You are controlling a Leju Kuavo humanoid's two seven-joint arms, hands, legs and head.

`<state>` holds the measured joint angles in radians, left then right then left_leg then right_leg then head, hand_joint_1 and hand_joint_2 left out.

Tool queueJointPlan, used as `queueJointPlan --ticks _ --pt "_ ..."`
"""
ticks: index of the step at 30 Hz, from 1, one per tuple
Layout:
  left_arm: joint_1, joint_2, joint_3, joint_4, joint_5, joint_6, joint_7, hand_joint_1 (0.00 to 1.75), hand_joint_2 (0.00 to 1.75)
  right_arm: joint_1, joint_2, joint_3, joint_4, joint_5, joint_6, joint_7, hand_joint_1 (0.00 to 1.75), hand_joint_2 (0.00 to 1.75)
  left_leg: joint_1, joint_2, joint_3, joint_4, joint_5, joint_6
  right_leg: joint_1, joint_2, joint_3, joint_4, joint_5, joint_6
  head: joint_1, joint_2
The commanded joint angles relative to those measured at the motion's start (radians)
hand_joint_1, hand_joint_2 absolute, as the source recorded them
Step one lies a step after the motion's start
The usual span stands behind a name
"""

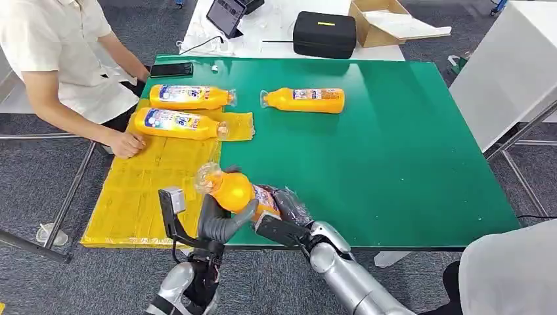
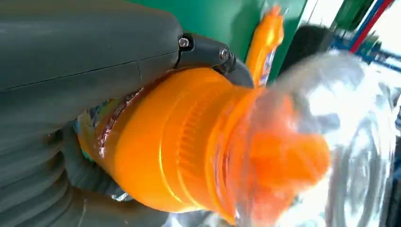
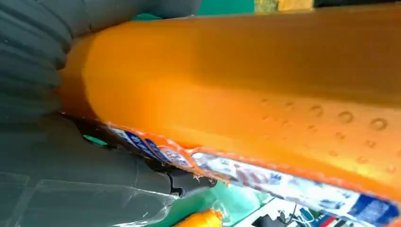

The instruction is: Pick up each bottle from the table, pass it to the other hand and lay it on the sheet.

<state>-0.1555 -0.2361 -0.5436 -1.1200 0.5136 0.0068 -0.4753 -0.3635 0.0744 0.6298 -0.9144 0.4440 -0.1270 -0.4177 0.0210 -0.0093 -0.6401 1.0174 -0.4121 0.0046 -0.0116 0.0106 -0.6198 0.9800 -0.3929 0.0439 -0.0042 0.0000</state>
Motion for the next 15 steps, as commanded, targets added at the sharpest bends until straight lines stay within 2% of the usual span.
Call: queueJointPlan --ticks 1,3,4,5,6,7,9,10,12,13,15 --pt "-0.026 -0.007 -0.008 0.073 0.033 -0.042 0.033 1.75 1.75 -0.028 0.008 0.059 -0.02 -0.01 0.015 -0.029 1.75 1.75 -0.001 0.002 0.003 0.0 -0.001 0.001 0.0 0.0 0.002 0.0 -0.001 -0.001 0.0 0.0" --pt "-0.016 -0.003 -0.004 0.052 0.047 -0.047 0.026 1.75 1.75 -0.017 0.01 0.047 -0.031 -0.032 0.011 -0.039 1.75 1.75 -0.001 0.002 0.005 0.0 -0.002 0.001 0.0 0.001 0.004 0.0 -0.002 -0.002 0.0 0.0" --pt "-0.013 0.002 -0.002 0.036 0.052 -0.046 0.024 1.75 1.75 -0.005 0.008 0.037 -0.041 -0.044 0.003 -0.044 1.59 1.75 -0.001 0.002 0.003 0.0 -0.001 0.001 0.0 0.0 0.002 0.0 -0.001 -0.001 0.0 0.0" --pt "-0.013 0.004 0.0 0.033 0.051 -0.042 0.022 1.75 1.75 0.001 0.007 0.03 -0.044 -0.054 0.003 -0.047 1.34 1.75 -0.001 0.003 0.007 0.0 -0.003 0.001 -0.001 0.0 0.005 0.001 -0.003 -0.002 0.0 0.0" --pt "-0.011 0.006 0.009 0.032 0.055 -0.03 0.023 1.75 1.75 0.01 0.002 0.024 -0.053 -0.06 -0.003 -0.053 0.63 1.75 -0.001 0.003 0.006 0.0 -0.003 0.001 0.0 0.001 0.005 0.001 -0.002 -0.002 0.0 0.0" --pt "-0.013 0.009 0.015 0.033 0.058 -0.025 0.024 1.75 1.75 0.018 0.002 0.015 -0.063 -0.069 -0.01 -0.062 0.14 1.75 -0.001 0.002 0.005 0.0 -0.002 0.001 0.0 0.0 0.004 0.0 -0.002 -0.002 0.0 0.0" --pt "-0.011 0.002 0.046 0.029 0.108 -0.038 0.035 1.75 1.75 0.027 0.007 0.013 -0.081 -0.077 -0.019 -0.093 0.0 1.75 -0.001 0.002 0.007 0.0 -0.003 0.001 0.0 0.0 0.006 0.001 -0.003 -0.002 0.0 0.0" --pt "-0.013 0.005 0.052 0.02 0.159 -0.087 0.067 1.75 1.75 0.036 0.016 0.01 -0.103 -0.101 -0.014 -0.15 0.0 1.75 -0.001 0.002 0.005 0.0 -0.002 0.001 -0.001 0.0 0.004 0.001 -0.002 -0.002 0.0 0.0" --pt "-0.019 0.008 0.051 -0.007 0.187 -0.118 0.053 1.75 1.75 0.061 0.035 -0.002 -0.142 -0.167 0.039 -0.206 0.0 1.75 -0.001 0.002 0.003 0.0 -0.001 0.001 0.0 0.001 0.002 0.001 -0.001 -0.001 0.0 0.0" --pt "-0.017 0.01 0.055 -0.03 0.203 -0.128 0.053 1.75 1.75 0.072 0.037 -0.003 -0.161 -0.169 0.031 -0.215 0.0 1.75 0.0 0.001 0.002 0.0 -0.001 0.0 0.0 0.0 0.001 0.001 -0.001 -0.001 0.0 0.0" --pt "-0.012 0.014 0.081 -0.085 0.208 -0.105 0.036 1.75 1.75 0.101 0.047 -0.027 -0.188 -0.148 -0.06 -0.245 0.0 1.75 0.0 0.002 0.001 0.001 -0.002 0.0 0.0 0.0 0.0 0.002 -0.001 -0.002 0.0 0.0"
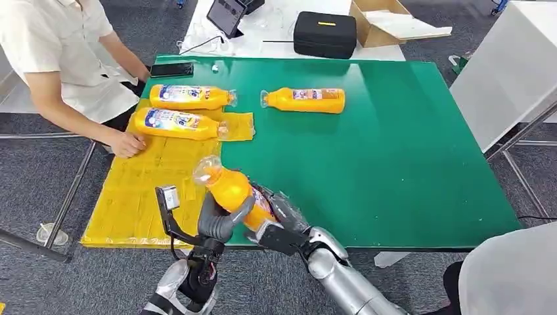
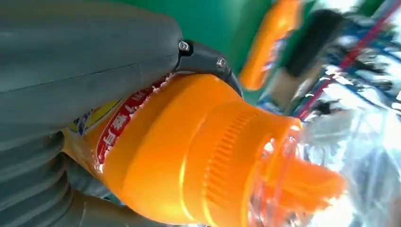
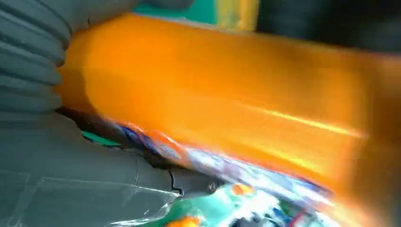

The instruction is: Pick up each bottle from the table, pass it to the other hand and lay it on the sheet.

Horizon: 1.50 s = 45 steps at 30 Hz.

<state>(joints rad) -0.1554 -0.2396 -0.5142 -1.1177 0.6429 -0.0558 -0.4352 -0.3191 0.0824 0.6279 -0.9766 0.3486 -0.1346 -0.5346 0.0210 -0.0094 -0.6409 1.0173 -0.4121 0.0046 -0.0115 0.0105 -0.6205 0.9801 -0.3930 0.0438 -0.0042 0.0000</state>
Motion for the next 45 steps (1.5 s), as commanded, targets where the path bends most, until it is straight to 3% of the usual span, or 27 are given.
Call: queueJointPlan --ticks 1,2,3,4,11,15,16,18,19,22,23,27,29,31,34,36,39,45 --pt "-0.004 0.023 0.074 -0.125 0.076 -0.016 -0.009 1.75 1.75 0.079 0.042 -0.049 -0.146 -0.04 -0.123 -0.144 0.0 1.75 -0.001 0.002 0.005 0.001 -0.003 0.001 0.0 0.0 0.003 0.002 -0.003 -0.002 0.0 0.0" --pt "0.01 0.015 0.1 -0.153 0.077 -0.006 -0.013 1.75 1.75 0.091 0.04 -0.061 -0.157 -0.026 -0.168 -0.155 0.0 1.75 0.0 0.002 0.003 0.0 -0.002 0.0 0.0 0.0 0.002 0.001 -0.002 -0.002 0.0 0.0" --pt "0.025 0.016 0.128 -0.192 0.081 0.006 -0.001 1.75 1.75 0.109 0.033 -0.079 -0.177 0.003 -0.238 -0.164 0.0 0.0 0.0 0.001 0.002 0.0 -0.001 0.0 0.0 0.0 0.001 0.0 -0.001 -0.001 0.0 0.0" --pt "0.036 0.021 0.157 -0.224 0.093 0.013 0.008 1.75 1.75 0.122 0.019 -0.094 -0.19 0.037 -0.309 -0.164 0.0 0.0 0.0 0.001 0.004 0.0 -0.002 0.001 0.0 -0.001 0.004 0.001 -0.002 -0.002 0.0 0.0" --pt "0.04 0.027 0.167 -0.233 0.097 0.013 0.018 1.75 1.75 0.124 0.006 -0.099 -0.2 0.032 -0.307 -0.164 0.0 0.0 -0.001 0.001 0.002 -0.001 -0.001 0.001 0.0 0.0 0.002 0.0 -0.001 -0.001 0.0 0.0" --pt "0.05 0.028 0.232 -0.267 0.093 0.053 -0.007 1.75 1.75 0.169 -0.007 -0.174 -0.259 0.128 -0.564 -0.164 0.0 0.0 -0.001 0.0 0.005 -0.001 -0.001 0.001 0.0 -0.001 0.004 0.0 -0.002 -0.002 0.0 0.0" --pt "0.052 0.03 0.252 -0.285 0.05 0.094 -0.016 1.75 1.75 0.224 0.022 -0.287 -0.363 0.213 -0.564 -0.164 0.0 0.0 0.0 0.0 0.003 -0.001 -0.001 0.001 0.0 -0.002 0.003 -0.001 -0.001 -0.001 0.0 0.0" --pt "0.035 0.045 0.249 -0.283 -0.154 0.252 -0.1 1.75 1.75 0.285 0.063 -0.397 -0.518 0.225 -0.564 -0.164 0.0 0.0 -0.001 -0.001 0.003 0.0 -0.001 0.001 0.0 -0.003 0.003 0.001 -0.002 -0.002 0.0 0.0" --pt "0.011 0.058 0.219 -0.254 -0.381 0.415 -0.188 1.75 1.75 0.312 0.073 -0.431 -0.604 0.211 -0.564 -0.164 0.0 0.0 -0.001 -0.001 0.001 0.0 -0.001 0.0 0.0 -0.002 0.0 0.001 -0.002 -0.001 0.0 0.0" --pt "-0.068 0.083 0.175 -0.101 -0.763 0.703 -0.256 1.75 1.75 0.321 0.076 -0.444 -0.658 0.183 -0.564 -0.164 0.0 0.0 -0.001 -0.004 0.001 0.0 0.0 0.0 -0.001 -0.005 0.001 0.002 -0.003 -0.002 0.001 0.0" --pt "-0.095 0.094 0.162 -0.041 -0.856 0.729 -0.235 1.75 1.75 0.307 0.06 -0.413 -0.62 0.145 -0.564 -0.164 0.0 0.0 -0.001 -0.004 0.003 0.0 -0.001 0.0 0.0 -0.005 0.003 0.002 -0.003 -0.002 0.0 0.0" --pt "-0.206 0.108 0.186 0.267 -1.294 0.754 -0.117 1.75 1.75 0.252 0.062 -0.368 -0.533 0.115 -0.564 -0.164 0.0 0.0 -0.002 -0.003 0.006 -0.003 0.001 0.001 -0.001 -0.005 0.005 -0.001 -0.001 -0.002 0.0 0.0" --pt "-0.206 0.108 0.186 0.267 -1.294 0.754 -0.117 1.75 1.75 0.252 0.062 -0.368 -0.533 0.115 -0.564 -0.164 0.0 0.0 -0.001 -0.001 0.004 -0.002 0.001 0.001 -0.001 -0.002 0.003 -0.001 0.0 -0.001 0.0 0.0" --pt "-0.221 0.088 0.29 0.349 -1.621 0.754 -0.091 1.75 1.75 0.245 0.065 -0.361 -0.524 0.14 -0.564 -0.164 0.0 0.0 0.0 0.001 0.004 -0.001 0.001 0.0 0.0 -0.001 0.003 -0.001 0.001 -0.002 0.0 0.0" --pt "-0.275 0.099 0.287 0.499 -1.833 0.754 -0.036 1.75 1.75 0.235 0.068 -0.368 -0.499 0.212 -0.564 -0.164 0.0 0.0 -0.001 0.003 0.005 -0.002 0.001 0.0 0.0 0.0 0.003 -0.001 0.002 -0.002 0.0 0.0" --pt "-0.328 0.087 0.264 0.639 -1.82 0.73 -0.045 1.75 1.75 0.226 0.054 -0.348 -0.463 0.213 -0.564 -0.164 0.0 0.0 -0.001 0.001 0.006 -0.002 0.002 0.0 0.0 -0.002 0.005 -0.001 0.001 -0.004 0.0 0.0" --pt "-0.328 0.087 0.264 0.639 -1.82 0.73 -0.045 1.75 1.75 0.226 0.054 -0.348 -0.463 0.213 -0.564 -0.164 0.0 0.0 0.0 0.002 0.006 -0.002 0.001 0.0 0.0 -0.001 0.005 -0.001 0.002 -0.004 0.0 0.0" --pt "-0.364 0.134 0.196 0.733 -1.794 0.562 -0.052 1.75 1.75 0.237 0.032 -0.3 -0.43 0.201 -0.564 -0.164 0.0 0.0 0.0 0.002 0.006 -0.001 0.001 0.0 0.001 -0.001 0.004 -0.001 0.001 -0.003 0.001 0.0"
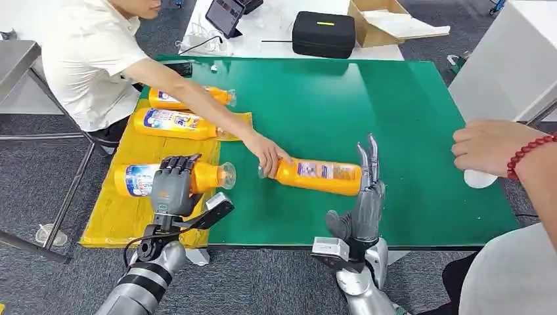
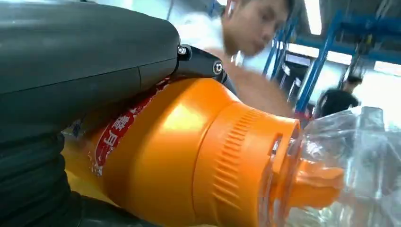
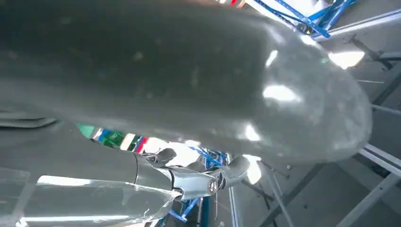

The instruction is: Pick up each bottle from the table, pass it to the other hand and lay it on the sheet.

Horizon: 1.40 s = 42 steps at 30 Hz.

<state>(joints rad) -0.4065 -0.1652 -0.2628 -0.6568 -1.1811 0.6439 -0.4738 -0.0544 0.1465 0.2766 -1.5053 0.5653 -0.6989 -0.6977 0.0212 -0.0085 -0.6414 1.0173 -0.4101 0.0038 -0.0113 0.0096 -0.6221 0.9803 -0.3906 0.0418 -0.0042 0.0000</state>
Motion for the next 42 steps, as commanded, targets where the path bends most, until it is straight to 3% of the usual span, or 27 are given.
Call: queueJointPlan --ticks 1,6,8,10,15,17,18,19,20,21,23,31,42 --pt "-0.118 0.063 -0.056 0.288 0.039 -0.162 -0.007 1.75 1.75 -0.028 -0.033 0.057 0.103 -0.024 0.001 0.0 0.0 0.0 0.0 0.002 0.004 -0.001 -0.001 0.001 0.0 0.001 0.004 -0.001 0.0 -0.001 0.0 0.0" --pt "-0.127 0.063 -0.059 0.308 0.081 -0.239 0.001 1.75 1.75 -0.029 -0.026 0.051 0.117 -0.006 0.001 0.0 0.0 0.0 0.0 0.002 0.005 -0.001 -0.001 0.001 0.001 0.0 0.004 -0.001 -0.001 -0.002 0.0 0.0" --pt "-0.123 0.047 -0.019 0.295 0.154 -0.285 -0.031 1.5 1.75 -0.03 -0.027 0.055 0.122 -0.004 0.001 0.0 0.0 0.0 0.0 0.001 0.007 -0.001 -0.002 0.001 0.0 0.0 0.006 -0.001 -0.002 -0.002 0.0 0.0" --pt "-0.117 0.038 -0.01 0.287 0.183 -0.303 -0.062 0.63 1.75 -0.03 -0.029 0.057 0.124 -0.002 0.001 0.0 0.0 0.0 0.0 0.003 0.005 -0.001 -0.001 0.001 0.0 0.002 0.004 -0.001 0.0 -0.001 0.0 0.0" --pt "-0.117 0.038 -0.01 0.287 0.183 -0.303 -0.062 0.63 1.75 -0.03 -0.029 0.057 0.124 -0.002 0.001 0.0 0.0 0.0 -0.001 0.001 0.007 -0.002 -0.001 0.001 0.0 0.0 0.006 0.0 -0.001 -0.001 0.0 0.0" --pt "-0.117 0.028 0.01 0.286 0.225 -0.345 -0.073 0.75 1.75 -0.029 -0.03 0.055 0.127 -0.002 0.001 0.0 0.0 0.0 0.0 0.001 0.005 -0.001 0.0 0.0 0.0 0.0 0.005 0.0 0.0 -0.001 0.0 0.0" --pt "-0.117 0.025 0.013 0.285 0.234 -0.356 -0.073 0.45 1.75 -0.031 -0.031 0.059 0.131 -0.005 0.001 0.0 0.0 0.0 -0.001 0.002 0.009 -0.001 -0.002 0.001 0.0 0.0 0.009 0.0 -0.002 -0.002 0.0 0.0" --pt "-0.118 0.024 0.007 0.278 0.241 -0.373 -0.074 0.42 1.75 -0.035 -0.033 0.065 0.134 -0.004 0.001 0.0 0.0 0.0 -0.001 0.002 0.006 -0.001 -0.001 0.001 0.0 0.001 0.006 0.0 -0.001 -0.001 0.0 0.0" --pt "-0.119 0.023 0.006 0.277 0.248 -0.387 -0.069 0.17 1.75 -0.037 -0.03 0.065 0.137 -0.004 0.001 0.0 0.0 0.0 -0.001 0.002 0.008 -0.001 -0.001 0.001 0.0 0.0 0.007 0.0 -0.001 -0.002 0.0 0.0" --pt "-0.121 0.022 0.005 0.276 0.259 -0.411 -0.061 0.03 1.75 -0.038 -0.029 0.066 0.139 -0.004 0.001 0.0 0.0 0.0 -0.001 0.001 0.007 -0.001 -0.001 0.001 0.0 0.0 0.007 0.0 -0.001 -0.001 0.0 0.0" --pt "-0.129 0.022 0.002 0.275 0.284 -0.49 -0.051 0.0 1.75 -0.044 -0.029 0.071 0.148 -0.006 0.001 0.0 0.0 0.0 -0.001 0.003 0.009 -0.002 -0.001 0.001 0.0 0.001 0.008 0.0 -0.001 -0.002 0.0 0.0" --pt "-0.115 0.029 -0.027 0.272 0.311 -0.583 -0.046 0.0 1.75 -0.049 -0.031 0.063 0.169 -0.028 0.001 0.0 0.0 0.0 -0.001 0.002 0.007 -0.001 0.0 0.0 0.0 0.001 0.007 0.0 0.0 -0.001 0.0 0.0" --pt "-0.104 0.031 -0.037 0.267 0.326 -0.6 -0.053 0.0 1.75 -0.053 -0.04 0.073 0.185 -0.034 0.001 0.0 0.0 0.0 -0.001 0.002 0.011 -0.002 0.0 0.0 0.0 0.001 0.011 -0.001 0.0 -0.002 0.0 0.0"
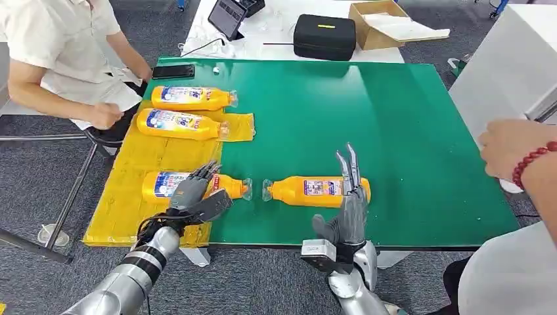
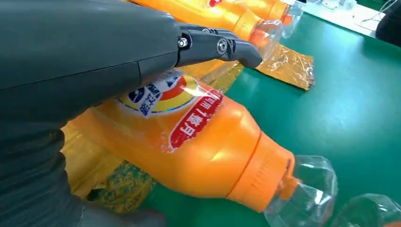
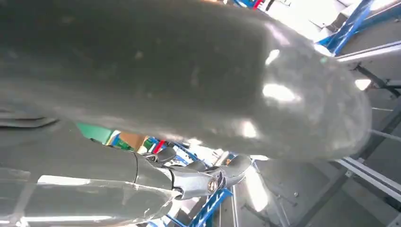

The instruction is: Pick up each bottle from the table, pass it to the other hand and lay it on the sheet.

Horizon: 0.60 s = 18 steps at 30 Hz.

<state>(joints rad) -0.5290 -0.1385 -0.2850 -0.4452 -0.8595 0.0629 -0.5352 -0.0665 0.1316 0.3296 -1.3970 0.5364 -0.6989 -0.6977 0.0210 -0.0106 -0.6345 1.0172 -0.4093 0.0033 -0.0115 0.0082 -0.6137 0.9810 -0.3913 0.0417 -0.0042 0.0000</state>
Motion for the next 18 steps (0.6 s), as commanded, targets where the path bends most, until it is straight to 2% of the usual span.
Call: queueJointPlan --ticks 1,9,10,11,13,15,18 --pt "0.018 0.004 -0.015 0.054 0.008 -0.021 0.009 0.0 1.75 -0.042 -0.024 0.018 0.079 -0.002 0.001 0.0 0.0 0.0 -0.001 0.005 0.006 -0.002 -0.001 0.001 0.0 0.002 0.004 -0.001 0.0 -0.002 0.0 0.0" --pt "0.04 -0.01 -0.005 -0.001 0.073 0.032 -0.04 0.0 1.75 -0.036 -0.023 0.005 0.084 0.021 0.001 0.0 0.0 0.0 0.0 0.002 0.003 -0.001 0.0 0.001 0.0 0.001 0.002 -0.001 0.0 -0.001 0.0 0.0" --pt "0.116 -0.033 -0.01 -0.178 0.22 0.138 -0.058 0.0 1.75 -0.02 -0.015 -0.064 0.149 0.146 0.001 0.0 0.0 1.75 -0.001 0.002 0.004 -0.001 -0.001 0.001 0.0 0.001 0.003 -0.001 0.0 -0.001 0.0 0.0" --pt "0.157 -0.051 0.017 -0.262 0.271 0.22 -0.085 0.0 1.75 -0.003 -0.001 -0.114 0.134 0.185 0.001 0.0 0.0 1.75 0.0 0.001 0.003 -0.001 -0.001 0.001 0.0 0.0 0.002 -0.001 0.0 -0.001 0.0 0.0" --pt "0.249 -0.065 -0.035 -0.459 0.338 0.304 -0.016 0.0 1.75 0.019 0.006 -0.173 0.145 0.253 0.001 0.0 0.0 1.75 -0.001 0.001 0.004 -0.002 -0.001 0.001 -0.001 -0.001 0.003 -0.001 -0.001 -0.001 0.0 0.0" --pt "0.286 -0.056 -0.084 -0.544 0.352 0.344 0.004 0.0 1.75 0.005 0.005 -0.211 0.23 0.3 0.001 0.0 0.0 1.75 -0.001 0.0 0.0 -0.001 0.0 0.001 0.0 -0.002 0.0 -0.001 -0.001 0.0 0.0 0.0" --pt "0.296 -0.054 -0.093 -0.562 0.352 0.35 0.01 0.0 1.75 0.0 -0.008 -0.207 0.234 0.286 0.001 0.0 0.0 1.75 0.0 0.001 0.001 -0.001 -0.002 0.001 0.0 -0.001 0.001 -0.001 -0.002 0.0 0.0 0.0"
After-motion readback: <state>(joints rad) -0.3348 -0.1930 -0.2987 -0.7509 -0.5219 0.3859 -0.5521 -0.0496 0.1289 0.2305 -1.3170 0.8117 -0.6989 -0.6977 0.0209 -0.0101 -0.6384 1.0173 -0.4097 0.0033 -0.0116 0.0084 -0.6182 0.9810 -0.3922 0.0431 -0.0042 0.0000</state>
